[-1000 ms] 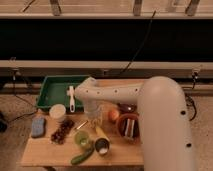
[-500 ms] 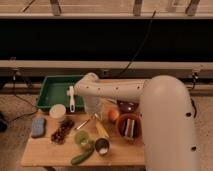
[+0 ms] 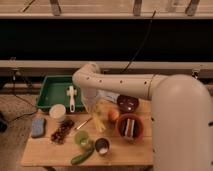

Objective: Place banana in plastic cup

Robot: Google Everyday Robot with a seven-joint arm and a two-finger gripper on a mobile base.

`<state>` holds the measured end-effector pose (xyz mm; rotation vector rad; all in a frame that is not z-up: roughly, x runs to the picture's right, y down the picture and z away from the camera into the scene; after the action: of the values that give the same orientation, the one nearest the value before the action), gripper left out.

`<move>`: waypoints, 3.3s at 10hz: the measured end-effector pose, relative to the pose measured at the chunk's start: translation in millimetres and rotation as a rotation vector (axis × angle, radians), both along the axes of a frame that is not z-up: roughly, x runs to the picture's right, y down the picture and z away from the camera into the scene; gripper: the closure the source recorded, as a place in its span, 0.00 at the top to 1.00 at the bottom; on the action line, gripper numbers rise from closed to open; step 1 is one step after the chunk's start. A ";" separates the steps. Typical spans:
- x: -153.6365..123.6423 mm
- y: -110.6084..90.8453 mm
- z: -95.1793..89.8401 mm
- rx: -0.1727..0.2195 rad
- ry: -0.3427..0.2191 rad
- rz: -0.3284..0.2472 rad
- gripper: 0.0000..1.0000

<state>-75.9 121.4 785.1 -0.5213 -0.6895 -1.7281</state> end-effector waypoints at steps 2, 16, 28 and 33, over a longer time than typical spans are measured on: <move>-23.3 -1.9 -6.0 0.014 -0.048 0.007 0.00; -74.5 17.2 -48.9 0.005 -0.230 0.151 0.00; -66.2 -12.8 -74.7 0.077 -0.257 0.206 0.00; -84.6 18.6 -71.4 0.003 -0.299 0.217 0.00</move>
<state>-160.5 140.0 713.7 -0.1770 -0.9192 -1.6153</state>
